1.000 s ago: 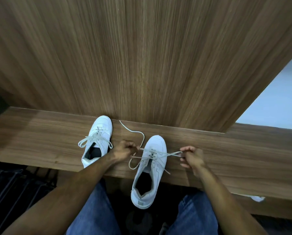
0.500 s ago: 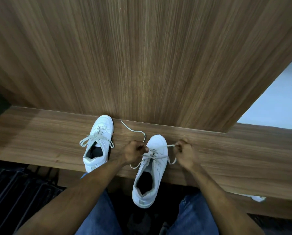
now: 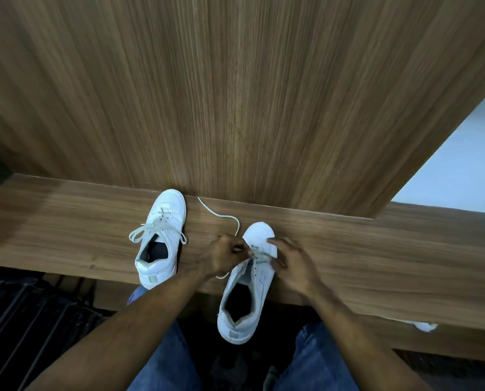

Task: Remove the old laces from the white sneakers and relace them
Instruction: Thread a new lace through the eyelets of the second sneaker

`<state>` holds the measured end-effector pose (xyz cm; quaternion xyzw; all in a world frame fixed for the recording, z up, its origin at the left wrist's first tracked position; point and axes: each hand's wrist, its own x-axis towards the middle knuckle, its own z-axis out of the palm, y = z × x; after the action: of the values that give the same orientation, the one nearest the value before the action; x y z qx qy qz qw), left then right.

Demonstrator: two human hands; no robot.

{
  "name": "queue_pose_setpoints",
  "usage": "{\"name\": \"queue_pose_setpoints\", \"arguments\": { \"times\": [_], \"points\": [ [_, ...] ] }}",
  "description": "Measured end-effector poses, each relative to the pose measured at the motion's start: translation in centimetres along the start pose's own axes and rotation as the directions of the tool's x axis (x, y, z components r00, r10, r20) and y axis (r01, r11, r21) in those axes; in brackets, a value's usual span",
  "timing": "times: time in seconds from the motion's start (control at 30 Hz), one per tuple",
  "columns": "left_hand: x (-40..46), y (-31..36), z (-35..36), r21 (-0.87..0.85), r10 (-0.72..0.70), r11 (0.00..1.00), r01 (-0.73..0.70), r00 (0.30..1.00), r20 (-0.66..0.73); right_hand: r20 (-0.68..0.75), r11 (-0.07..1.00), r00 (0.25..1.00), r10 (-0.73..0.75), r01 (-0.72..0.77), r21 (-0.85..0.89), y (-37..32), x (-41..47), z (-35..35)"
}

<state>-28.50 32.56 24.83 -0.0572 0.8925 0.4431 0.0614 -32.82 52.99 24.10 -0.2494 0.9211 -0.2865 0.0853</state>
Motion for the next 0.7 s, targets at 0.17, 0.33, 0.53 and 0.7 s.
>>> {"name": "queue_pose_setpoints", "arguments": {
  "times": [0.17, 0.33, 0.53, 0.7],
  "points": [
    [0.1, -0.4, 0.9, -0.025, 0.019, 0.999, -0.02, 0.999, -0.043, -0.078, 1.0, 0.997, -0.005, 0.005, -0.002, -2.4, 0.4, 1.4],
    [-0.5, -1.4, 0.6, -0.159, -0.013, 0.987, 0.004, 0.998, -0.054, -0.045, 0.992, 0.991, 0.127, -0.126, 0.026, -0.5, -0.2, 0.7],
    [-0.5, -1.4, 2.1, -0.107, 0.004, 0.994, -0.012, 0.997, -0.073, 0.018, 0.991, 0.999, -0.042, 0.039, 0.126, -2.0, -0.4, 1.8],
    [-1.4, -2.0, 2.4, -0.08, -0.067, 0.995, 0.061, 0.995, -0.076, -0.076, 0.992, 0.994, 0.074, -0.065, 0.111, -1.9, -0.3, 2.5]
  ]
}}
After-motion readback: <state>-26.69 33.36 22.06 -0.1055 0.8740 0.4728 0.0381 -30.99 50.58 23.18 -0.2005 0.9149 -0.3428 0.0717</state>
